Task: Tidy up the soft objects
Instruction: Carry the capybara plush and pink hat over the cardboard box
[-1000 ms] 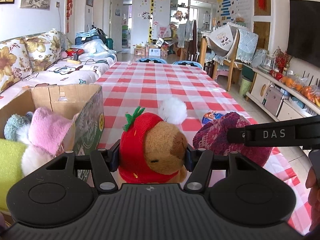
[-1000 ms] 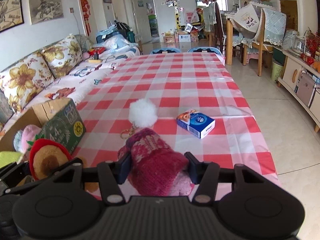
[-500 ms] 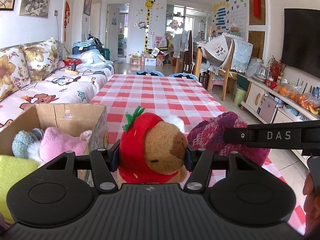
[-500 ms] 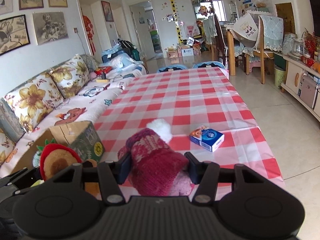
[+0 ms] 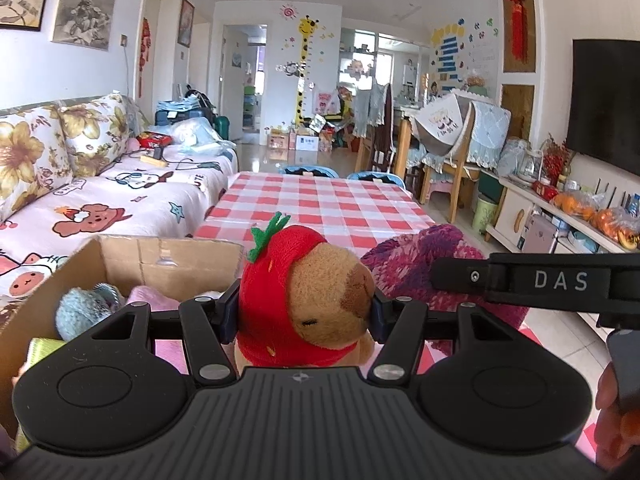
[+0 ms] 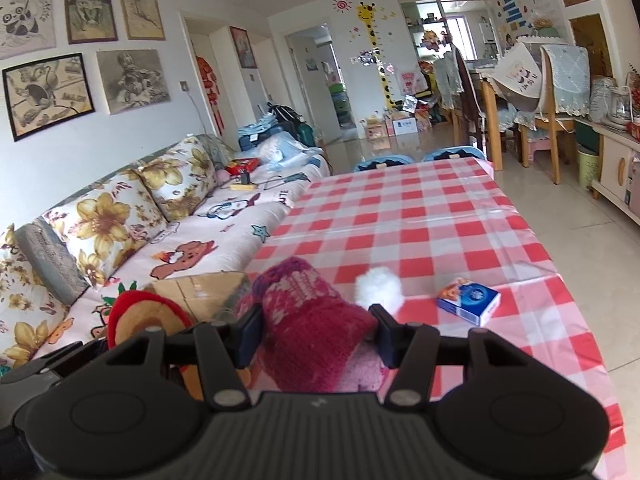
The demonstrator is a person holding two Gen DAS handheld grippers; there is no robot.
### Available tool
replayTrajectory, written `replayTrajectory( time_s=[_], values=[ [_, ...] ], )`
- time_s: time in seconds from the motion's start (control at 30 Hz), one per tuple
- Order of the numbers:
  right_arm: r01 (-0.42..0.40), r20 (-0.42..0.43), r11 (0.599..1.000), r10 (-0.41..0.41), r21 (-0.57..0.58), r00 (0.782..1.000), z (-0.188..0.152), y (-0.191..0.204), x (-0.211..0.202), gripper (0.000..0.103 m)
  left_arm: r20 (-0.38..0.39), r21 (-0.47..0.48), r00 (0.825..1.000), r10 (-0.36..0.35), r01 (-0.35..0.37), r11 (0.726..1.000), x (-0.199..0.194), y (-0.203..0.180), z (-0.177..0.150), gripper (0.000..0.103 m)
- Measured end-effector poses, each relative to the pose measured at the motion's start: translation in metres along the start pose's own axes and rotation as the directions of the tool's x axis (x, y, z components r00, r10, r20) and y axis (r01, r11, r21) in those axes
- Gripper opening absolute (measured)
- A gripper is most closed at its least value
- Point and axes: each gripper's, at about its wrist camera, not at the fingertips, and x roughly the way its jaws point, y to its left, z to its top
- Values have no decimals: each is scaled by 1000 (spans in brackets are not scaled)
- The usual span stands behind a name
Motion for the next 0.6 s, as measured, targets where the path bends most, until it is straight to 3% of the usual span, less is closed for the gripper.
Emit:
replayTrajectory(
  time_s=[0.6],
  values=[
    [-132, 14, 990, 131, 49, 991, 6, 44, 14, 56, 33, -82, 995, 95, -92, 992, -7, 19, 8, 73]
  ],
)
